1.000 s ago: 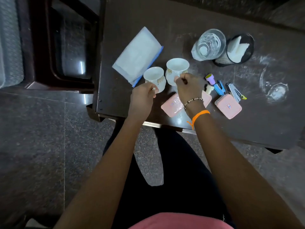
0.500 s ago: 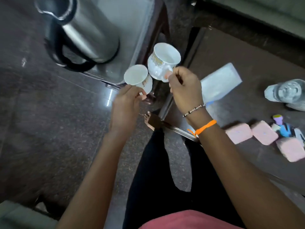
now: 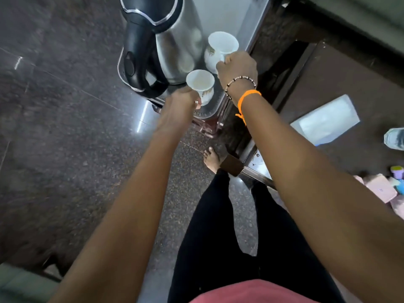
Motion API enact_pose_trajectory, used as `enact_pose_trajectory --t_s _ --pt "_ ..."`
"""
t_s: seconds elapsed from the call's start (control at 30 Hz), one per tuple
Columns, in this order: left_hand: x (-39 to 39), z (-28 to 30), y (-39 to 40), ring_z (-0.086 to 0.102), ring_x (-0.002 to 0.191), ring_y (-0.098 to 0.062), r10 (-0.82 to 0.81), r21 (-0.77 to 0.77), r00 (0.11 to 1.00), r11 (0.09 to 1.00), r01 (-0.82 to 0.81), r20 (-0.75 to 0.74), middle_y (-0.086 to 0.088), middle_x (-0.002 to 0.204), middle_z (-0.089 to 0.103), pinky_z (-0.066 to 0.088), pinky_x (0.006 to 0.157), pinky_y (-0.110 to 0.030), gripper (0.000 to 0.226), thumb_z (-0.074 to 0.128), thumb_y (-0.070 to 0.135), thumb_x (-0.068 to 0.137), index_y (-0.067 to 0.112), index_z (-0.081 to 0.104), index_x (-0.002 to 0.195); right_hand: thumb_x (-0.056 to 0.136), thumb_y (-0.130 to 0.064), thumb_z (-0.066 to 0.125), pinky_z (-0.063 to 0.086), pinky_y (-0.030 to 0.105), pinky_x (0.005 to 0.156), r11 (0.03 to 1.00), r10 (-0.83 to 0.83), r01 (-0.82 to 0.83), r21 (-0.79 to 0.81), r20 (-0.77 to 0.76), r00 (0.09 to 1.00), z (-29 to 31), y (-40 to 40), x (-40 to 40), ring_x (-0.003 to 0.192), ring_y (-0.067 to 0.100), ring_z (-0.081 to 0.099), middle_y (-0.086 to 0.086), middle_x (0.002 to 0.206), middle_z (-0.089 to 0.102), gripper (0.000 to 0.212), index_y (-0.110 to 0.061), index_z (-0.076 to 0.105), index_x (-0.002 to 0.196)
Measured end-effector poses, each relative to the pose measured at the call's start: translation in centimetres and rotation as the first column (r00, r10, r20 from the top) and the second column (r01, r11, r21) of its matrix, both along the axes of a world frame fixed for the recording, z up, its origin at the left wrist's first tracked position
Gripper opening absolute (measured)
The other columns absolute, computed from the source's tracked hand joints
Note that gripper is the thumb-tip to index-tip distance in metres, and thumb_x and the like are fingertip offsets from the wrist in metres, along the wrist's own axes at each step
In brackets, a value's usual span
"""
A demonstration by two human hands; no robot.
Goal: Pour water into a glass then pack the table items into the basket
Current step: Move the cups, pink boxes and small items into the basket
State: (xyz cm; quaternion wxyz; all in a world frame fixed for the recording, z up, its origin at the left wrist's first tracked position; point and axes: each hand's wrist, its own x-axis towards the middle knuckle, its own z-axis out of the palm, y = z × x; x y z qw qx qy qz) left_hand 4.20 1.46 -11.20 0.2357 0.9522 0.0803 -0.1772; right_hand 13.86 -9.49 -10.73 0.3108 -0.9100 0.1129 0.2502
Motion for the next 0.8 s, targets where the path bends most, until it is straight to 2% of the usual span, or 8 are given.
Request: enact_pose_trajectory --t_s 0.03,0.13,0.2,0.27,0.37,0.53,0.7,0.8 --pt "0.1 -0.4 0.1 0.059 0.098 -0.033 0.008 -0.006 1.000 1.000 -0.008 -0.012 -0.017 0.102 0.065 0.050 0.079 -0.040 0.019 0.050 0.001 0.083 0.004 0.066 0.094 0.084 -0.023 0.050 0.048 0.032 0.076 1.000 -0.002 0.002 -0.030 0.006 1.000 -0.4 0.2 0.0 0.098 0.036 0.060 0.023 0.094 0.064 0.032 -0.007 0.042 0.058" --pt "-0.1 -1.3 0.3 0.061 0.096 -0.031 0.033 -0.027 0.997 0.999 -0.035 -0.069 -0.017 0.101 0.067 0.050 0.080 -0.041 0.020 0.053 0.002 0.082 0.006 0.067 0.095 0.086 -0.022 0.051 0.050 0.034 0.080 0.991 0.048 -0.049 -0.121 -0.004 0.999 -1.6 0.7 -0.4 0.105 0.035 0.061 0.022 0.094 0.059 0.027 -0.009 0.049 0.062" --pt "0.0 -1.6 0.5 0.062 0.095 -0.031 0.060 -0.021 0.990 0.998 -0.063 -0.124 -0.015 0.100 0.069 0.050 0.083 -0.041 0.019 0.056 0.005 0.083 0.011 0.070 0.095 0.088 -0.023 0.051 0.050 0.036 0.086 0.976 0.104 -0.106 -0.188 -0.024 0.994 -2.4 0.8 -0.7 0.112 0.035 0.059 0.019 0.114 0.064 0.022 -0.008 0.064 0.097" --pt "0.5 -1.9 0.5 0.062 0.099 -0.031 0.069 0.017 0.984 0.998 -0.067 -0.162 -0.012 0.103 0.071 0.044 0.091 -0.039 0.021 0.059 0.011 0.084 0.019 0.071 0.099 0.089 -0.023 0.053 0.050 0.038 0.089 0.954 0.147 -0.153 -0.256 -0.040 0.988 -2.7 0.9 -0.9 0.114 0.035 0.058 0.014 0.122 0.063 0.028 -0.011 0.062 0.112" --pt "1.1 -2.5 0.5 0.055 0.112 -0.030 0.003 0.065 0.977 0.998 0.011 -0.211 -0.011 0.109 0.070 0.030 0.099 -0.037 0.022 0.059 0.025 0.086 0.023 0.070 0.106 0.091 -0.019 0.052 0.050 0.038 0.089 0.908 0.235 -0.228 -0.351 -0.022 0.972 -3.0 1.1 -0.8 0.114 0.035 0.059 0.013 0.122 0.064 0.027 -0.010 0.060 0.114" --pt "0.4 -2.7 0.2 0.045 0.123 -0.030 0.037 0.150 0.972 0.989 -0.002 -0.231 -0.012 0.114 0.065 0.025 0.104 -0.044 0.028 0.054 0.036 0.088 0.020 0.067 0.108 0.093 -0.017 0.050 0.048 0.039 0.089 0.855 0.351 -0.319 -0.409 0.005 0.936 -3.3 0.9 -1.0 0.115 0.036 0.058 0.014 0.122 0.062 0.027 -0.010 0.059 0.117" --pt "-1.0 -0.7 -1.3 0.051 0.106 -0.036 0.176 0.156 0.984 0.973 -0.173 -0.006 -0.015 0.108 0.064 0.039 0.089 -0.043 0.023 0.051 0.018 0.088 0.007 0.068 0.100 0.087 -0.028 0.058 0.050 0.038 0.080 0.899 0.375 -0.316 -0.303 0.160 0.913 -2.8 -1.0 -0.8 0.103 0.037 0.061 0.008 0.120 0.058 0.023 -0.015 0.064 0.104" --pt "-1.8 0.6 -3.6 0.057 0.090 -0.034 0.259 -0.038 0.964 0.966 -0.257 0.058 -0.015 0.100 0.062 0.044 0.076 -0.039 0.020 0.051 0.016 0.088 0.004 0.066 0.093 0.082 -0.032 0.063 0.050 0.036 0.080 0.955 0.292 -0.272 -0.117 0.228 0.929 -2.0 -3.2 -1.2 0.097 0.028 0.063 0.005 0.110 0.061 0.016 -0.017 0.066 0.089"
